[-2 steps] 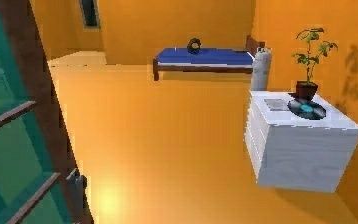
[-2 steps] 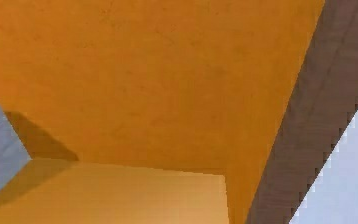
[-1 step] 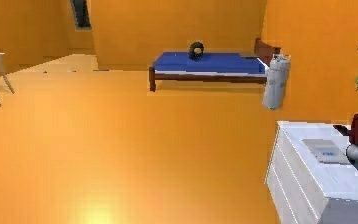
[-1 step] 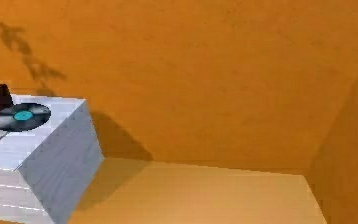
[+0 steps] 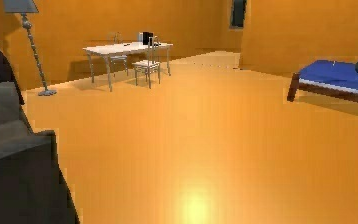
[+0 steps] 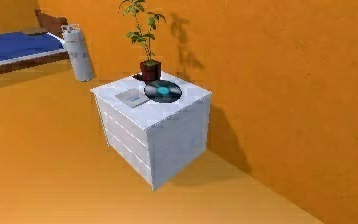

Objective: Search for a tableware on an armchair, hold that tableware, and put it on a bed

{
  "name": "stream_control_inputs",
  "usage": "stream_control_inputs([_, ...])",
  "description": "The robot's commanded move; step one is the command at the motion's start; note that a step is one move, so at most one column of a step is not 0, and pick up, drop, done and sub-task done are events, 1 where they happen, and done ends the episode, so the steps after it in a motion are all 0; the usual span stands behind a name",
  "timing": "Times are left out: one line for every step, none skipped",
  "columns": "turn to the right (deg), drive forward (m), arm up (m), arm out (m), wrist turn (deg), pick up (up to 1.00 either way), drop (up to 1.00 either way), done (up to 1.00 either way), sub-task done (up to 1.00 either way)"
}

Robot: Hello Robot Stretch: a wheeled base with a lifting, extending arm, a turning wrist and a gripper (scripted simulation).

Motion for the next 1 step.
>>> stream_control_inputs([0.0, 0.25, 0.0, 0.0, 0.0, 0.0, 0.0, 0.0, 0.0])
